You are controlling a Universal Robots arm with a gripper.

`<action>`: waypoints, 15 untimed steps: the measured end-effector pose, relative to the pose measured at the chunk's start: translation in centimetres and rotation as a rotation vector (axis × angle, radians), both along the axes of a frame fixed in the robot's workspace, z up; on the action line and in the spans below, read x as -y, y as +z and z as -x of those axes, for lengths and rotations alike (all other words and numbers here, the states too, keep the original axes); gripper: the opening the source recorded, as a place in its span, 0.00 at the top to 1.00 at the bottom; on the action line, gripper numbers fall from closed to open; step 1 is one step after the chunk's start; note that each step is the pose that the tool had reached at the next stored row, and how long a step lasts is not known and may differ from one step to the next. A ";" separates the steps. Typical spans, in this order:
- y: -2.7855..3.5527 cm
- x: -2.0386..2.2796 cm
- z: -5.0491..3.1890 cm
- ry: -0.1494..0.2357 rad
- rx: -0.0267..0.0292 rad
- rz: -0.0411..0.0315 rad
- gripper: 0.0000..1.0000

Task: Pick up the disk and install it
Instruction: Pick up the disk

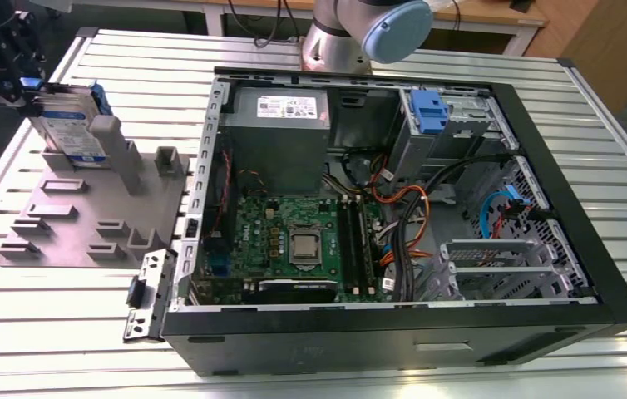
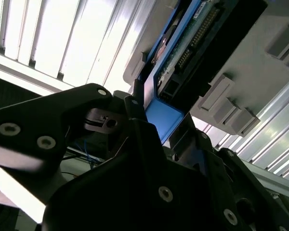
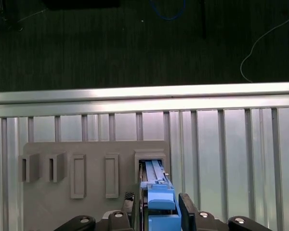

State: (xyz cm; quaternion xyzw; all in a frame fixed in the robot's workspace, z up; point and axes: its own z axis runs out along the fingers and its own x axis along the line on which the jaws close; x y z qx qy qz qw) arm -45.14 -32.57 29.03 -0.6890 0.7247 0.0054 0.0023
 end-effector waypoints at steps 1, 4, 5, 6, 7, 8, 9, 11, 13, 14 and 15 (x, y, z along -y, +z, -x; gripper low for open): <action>0.00 0.00 0.00 0.000 0.0000 0.0000 0.51; 0.00 0.00 0.00 0.000 0.0000 0.0000 0.58; 0.00 0.00 0.00 0.000 0.0000 0.0000 0.58; -0.01 0.02 0.00 0.000 0.0001 0.0000 0.58; -0.01 0.03 0.00 0.000 0.0001 0.0000 0.58; -0.01 0.05 0.00 0.000 0.0001 0.0000 0.58; -0.01 0.05 0.00 0.000 0.0000 0.0000 0.58; -0.01 0.06 0.00 0.000 0.0000 0.0000 0.56; -0.02 0.08 0.00 0.000 0.0001 0.0000 0.50; -0.02 0.09 0.00 0.000 0.0001 0.0000 0.50; -0.04 0.14 0.00 0.000 0.0000 0.0001 0.50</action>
